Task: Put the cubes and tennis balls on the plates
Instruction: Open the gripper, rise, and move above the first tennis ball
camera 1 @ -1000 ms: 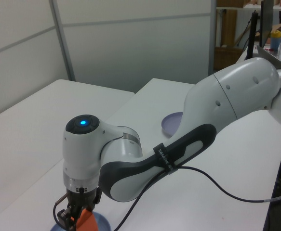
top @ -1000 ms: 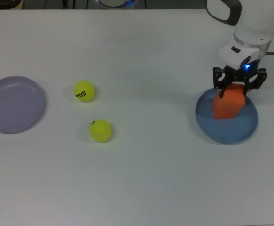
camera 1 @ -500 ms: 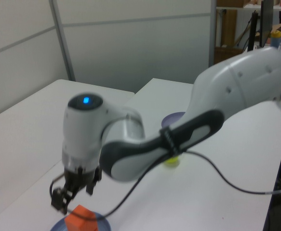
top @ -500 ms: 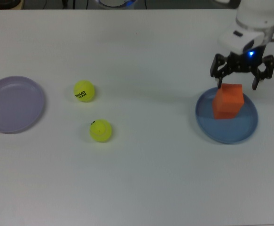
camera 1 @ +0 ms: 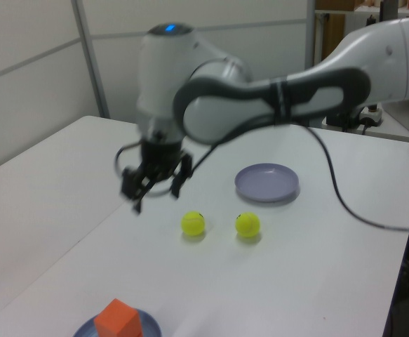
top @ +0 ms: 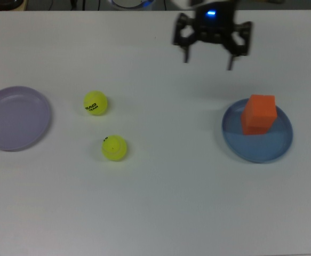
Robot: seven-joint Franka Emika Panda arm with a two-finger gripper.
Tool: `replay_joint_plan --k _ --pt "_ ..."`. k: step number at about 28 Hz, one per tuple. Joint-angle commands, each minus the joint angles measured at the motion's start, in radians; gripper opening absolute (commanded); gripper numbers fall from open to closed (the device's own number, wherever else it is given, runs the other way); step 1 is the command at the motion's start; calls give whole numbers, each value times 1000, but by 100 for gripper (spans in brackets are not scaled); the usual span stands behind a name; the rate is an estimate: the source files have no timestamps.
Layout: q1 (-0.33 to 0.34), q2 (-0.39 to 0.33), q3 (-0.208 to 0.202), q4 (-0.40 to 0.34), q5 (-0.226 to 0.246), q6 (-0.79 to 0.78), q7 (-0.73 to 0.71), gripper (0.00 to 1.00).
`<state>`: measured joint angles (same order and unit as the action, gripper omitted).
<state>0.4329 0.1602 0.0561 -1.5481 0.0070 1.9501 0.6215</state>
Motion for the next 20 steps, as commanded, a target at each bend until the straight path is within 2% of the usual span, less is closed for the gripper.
replay_joint_plan --k 1,4,5,9,10,14,20 --pt "-41 -154 -82 -185 68 0 -100 100" --pt "-98 -186 -82 -233 73 0 -134 100" --pt "-132 -192 -82 -259 86 1 -169 100" --pt "-195 -191 -85 -282 134 7 -261 100" --pt "-229 -191 -90 -297 161 10 -297 100" --pt "-246 -182 -107 -323 182 23 -335 100" --pt "-250 -174 -107 -444 182 169 -359 100"
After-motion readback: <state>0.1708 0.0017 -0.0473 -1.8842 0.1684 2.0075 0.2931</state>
